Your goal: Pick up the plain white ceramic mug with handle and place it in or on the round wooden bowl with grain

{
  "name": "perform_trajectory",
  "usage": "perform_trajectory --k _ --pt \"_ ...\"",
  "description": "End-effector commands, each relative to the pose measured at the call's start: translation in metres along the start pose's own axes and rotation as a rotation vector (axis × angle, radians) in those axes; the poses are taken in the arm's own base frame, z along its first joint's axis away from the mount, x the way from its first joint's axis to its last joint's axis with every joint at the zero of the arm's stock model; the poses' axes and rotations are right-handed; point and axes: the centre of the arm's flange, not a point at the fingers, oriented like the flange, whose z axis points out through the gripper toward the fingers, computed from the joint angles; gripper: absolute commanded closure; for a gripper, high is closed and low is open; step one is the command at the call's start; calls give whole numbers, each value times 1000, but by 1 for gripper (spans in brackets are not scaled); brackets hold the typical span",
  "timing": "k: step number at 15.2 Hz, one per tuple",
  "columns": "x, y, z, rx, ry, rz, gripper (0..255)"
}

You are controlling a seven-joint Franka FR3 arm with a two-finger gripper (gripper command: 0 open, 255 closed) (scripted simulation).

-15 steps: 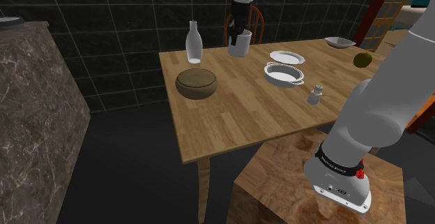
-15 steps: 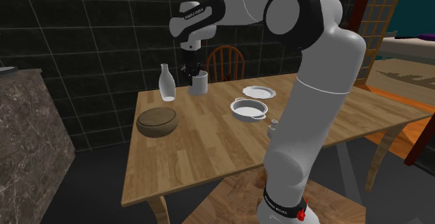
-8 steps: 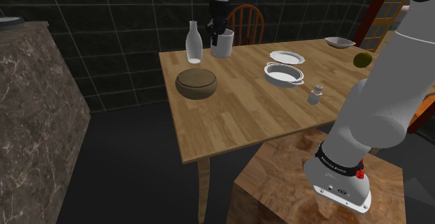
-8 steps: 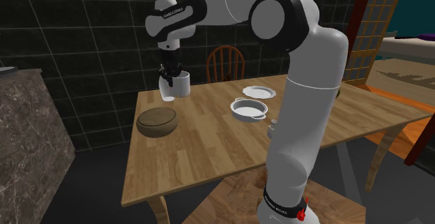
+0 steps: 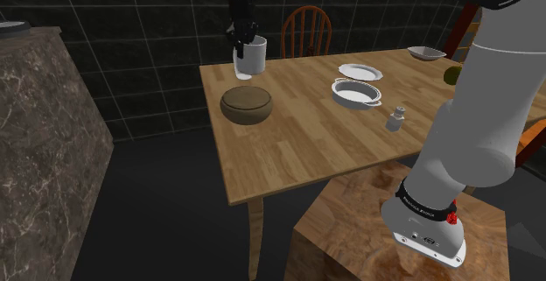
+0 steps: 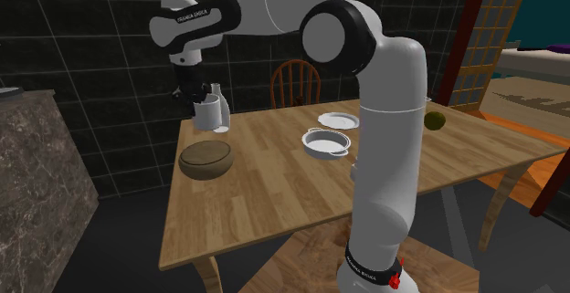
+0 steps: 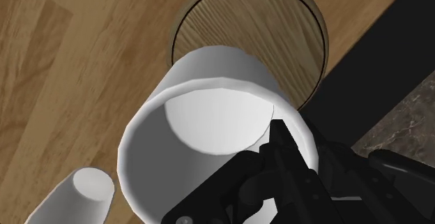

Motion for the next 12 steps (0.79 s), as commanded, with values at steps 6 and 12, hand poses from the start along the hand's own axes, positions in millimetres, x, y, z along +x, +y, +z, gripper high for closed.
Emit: perform_trajectory --k 6,12 --pt "11 -23 26 0 1 1 255" --pt "8 -23 57 0 1 1 255"
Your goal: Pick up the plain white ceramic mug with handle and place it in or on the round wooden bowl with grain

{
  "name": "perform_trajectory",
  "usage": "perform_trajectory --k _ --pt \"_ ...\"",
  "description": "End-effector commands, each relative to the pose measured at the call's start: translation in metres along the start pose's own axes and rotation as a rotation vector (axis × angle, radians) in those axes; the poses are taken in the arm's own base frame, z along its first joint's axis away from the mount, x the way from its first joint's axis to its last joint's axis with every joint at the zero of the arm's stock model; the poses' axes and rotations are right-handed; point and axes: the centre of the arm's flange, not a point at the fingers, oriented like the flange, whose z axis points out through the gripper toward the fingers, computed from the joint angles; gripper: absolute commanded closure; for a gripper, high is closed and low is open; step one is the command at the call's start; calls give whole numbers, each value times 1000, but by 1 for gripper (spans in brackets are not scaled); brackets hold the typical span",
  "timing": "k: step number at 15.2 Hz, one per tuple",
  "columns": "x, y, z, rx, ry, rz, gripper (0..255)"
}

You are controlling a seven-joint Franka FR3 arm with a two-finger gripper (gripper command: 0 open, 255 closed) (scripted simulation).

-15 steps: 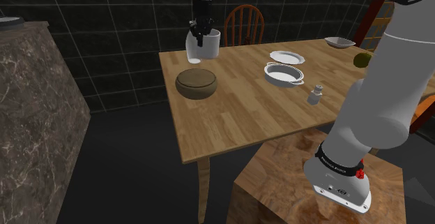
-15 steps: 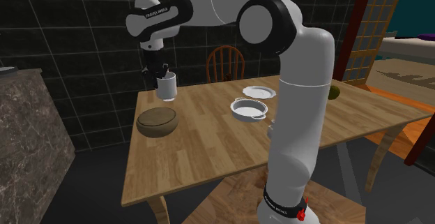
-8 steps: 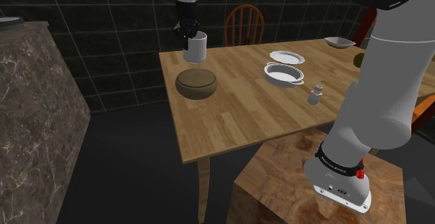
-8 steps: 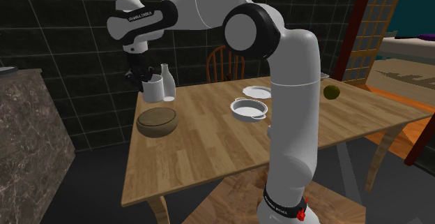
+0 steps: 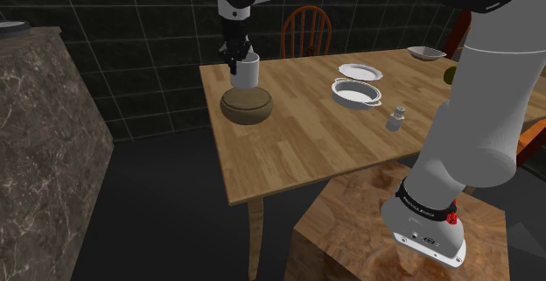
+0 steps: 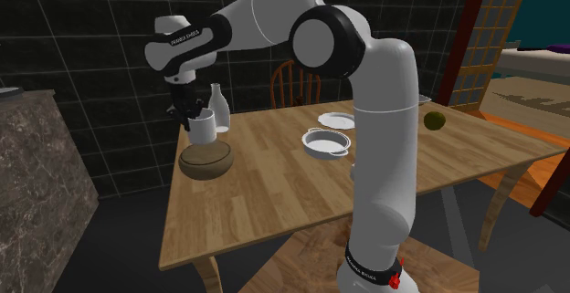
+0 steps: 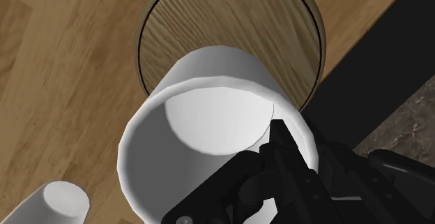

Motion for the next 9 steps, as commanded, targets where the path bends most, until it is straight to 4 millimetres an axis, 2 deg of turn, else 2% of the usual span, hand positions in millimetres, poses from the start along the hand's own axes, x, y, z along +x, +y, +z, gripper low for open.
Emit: perform_trajectory --k 1,6,9 --pt "-1 0 10 0 1 0 255" --pt "-4 -1 36 0 1 0 255" --pt "-4 -1 40 0 1 0 255"
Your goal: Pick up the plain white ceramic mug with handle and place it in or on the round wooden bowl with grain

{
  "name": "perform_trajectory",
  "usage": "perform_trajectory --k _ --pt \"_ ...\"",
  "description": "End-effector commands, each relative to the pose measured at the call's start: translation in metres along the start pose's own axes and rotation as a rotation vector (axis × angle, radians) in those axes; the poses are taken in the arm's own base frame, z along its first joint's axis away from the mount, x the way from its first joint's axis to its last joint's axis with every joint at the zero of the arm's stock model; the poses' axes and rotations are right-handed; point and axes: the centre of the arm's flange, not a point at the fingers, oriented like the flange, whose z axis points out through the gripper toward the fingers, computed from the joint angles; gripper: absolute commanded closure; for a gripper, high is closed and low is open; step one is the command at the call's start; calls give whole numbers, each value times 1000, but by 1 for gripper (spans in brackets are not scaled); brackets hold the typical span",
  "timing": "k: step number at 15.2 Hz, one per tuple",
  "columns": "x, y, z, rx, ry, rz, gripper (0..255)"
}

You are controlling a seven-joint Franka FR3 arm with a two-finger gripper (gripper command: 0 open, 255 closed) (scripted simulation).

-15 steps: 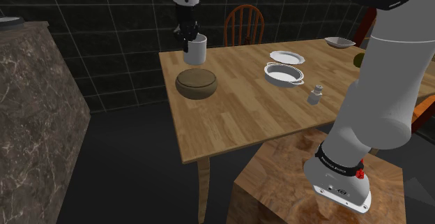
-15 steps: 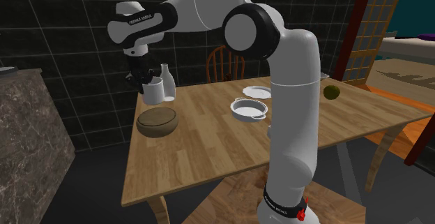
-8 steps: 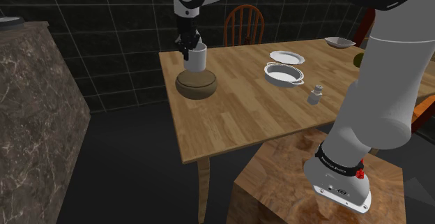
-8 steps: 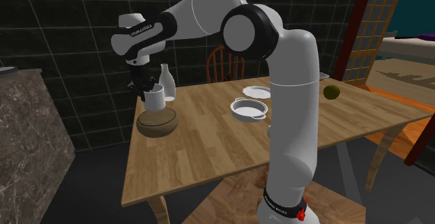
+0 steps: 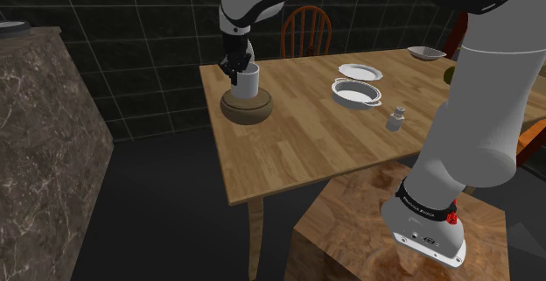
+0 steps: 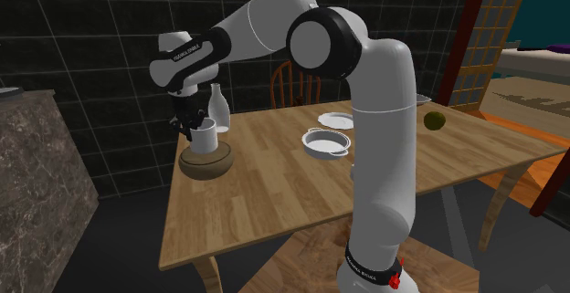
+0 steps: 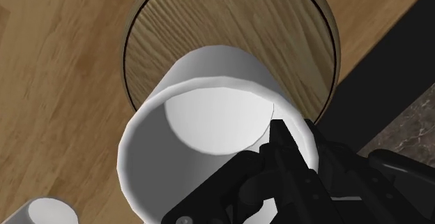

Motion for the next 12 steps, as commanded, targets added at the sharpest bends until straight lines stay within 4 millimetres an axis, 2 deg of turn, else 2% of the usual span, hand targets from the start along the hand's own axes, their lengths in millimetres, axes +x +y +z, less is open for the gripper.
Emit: perform_trajectory --k 1,5,6,11,12 --pt "0 0 1 0 -1 0 255" --pt "0 0 1 0 -1 0 255" --pt "0 0 1 0 -1 0 0" --pt "0 0 1 0 -1 0 0" --pt "0 0 -12 0 -1 0 0"
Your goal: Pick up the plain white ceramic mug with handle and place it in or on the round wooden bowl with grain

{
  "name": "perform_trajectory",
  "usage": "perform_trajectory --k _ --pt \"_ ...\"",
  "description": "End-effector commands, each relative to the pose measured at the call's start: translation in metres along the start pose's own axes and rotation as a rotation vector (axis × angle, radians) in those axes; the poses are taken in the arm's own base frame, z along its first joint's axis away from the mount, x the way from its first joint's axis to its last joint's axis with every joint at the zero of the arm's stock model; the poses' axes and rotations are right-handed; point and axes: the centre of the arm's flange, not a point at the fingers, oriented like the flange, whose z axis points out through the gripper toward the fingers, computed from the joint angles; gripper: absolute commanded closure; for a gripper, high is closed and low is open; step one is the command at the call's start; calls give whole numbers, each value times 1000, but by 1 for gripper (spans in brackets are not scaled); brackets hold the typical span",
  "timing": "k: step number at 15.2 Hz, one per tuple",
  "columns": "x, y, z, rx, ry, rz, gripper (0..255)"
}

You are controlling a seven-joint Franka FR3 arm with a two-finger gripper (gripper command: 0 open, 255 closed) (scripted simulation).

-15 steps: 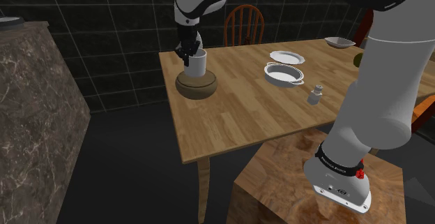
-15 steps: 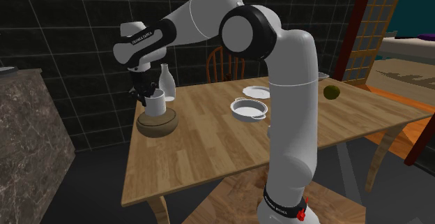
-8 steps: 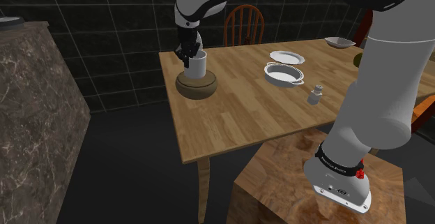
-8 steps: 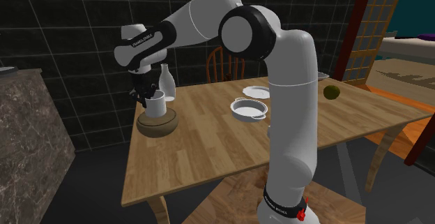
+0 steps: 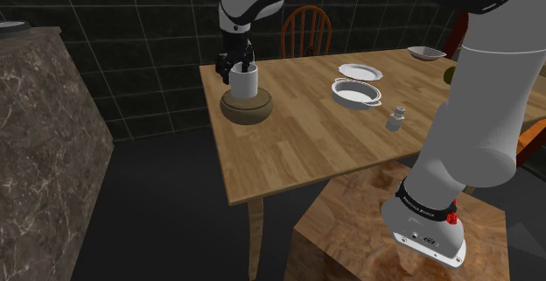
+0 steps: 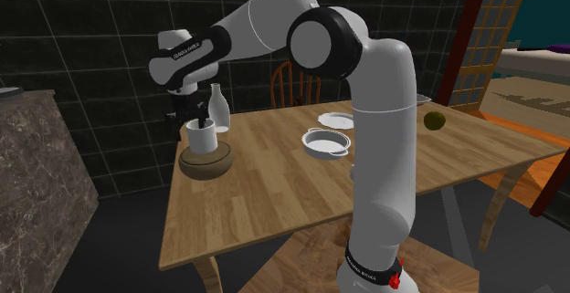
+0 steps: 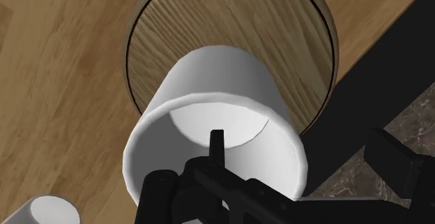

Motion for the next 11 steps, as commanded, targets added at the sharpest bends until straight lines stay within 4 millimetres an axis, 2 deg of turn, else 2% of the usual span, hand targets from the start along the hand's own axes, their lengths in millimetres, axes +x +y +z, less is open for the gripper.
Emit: perform_trajectory --k 1,3,11 --pt "-1 0 -20 0 0 0 0" --pt "-1 0 -44 0 0 0 0" --pt "-1 0 -44 0 0 0 0"
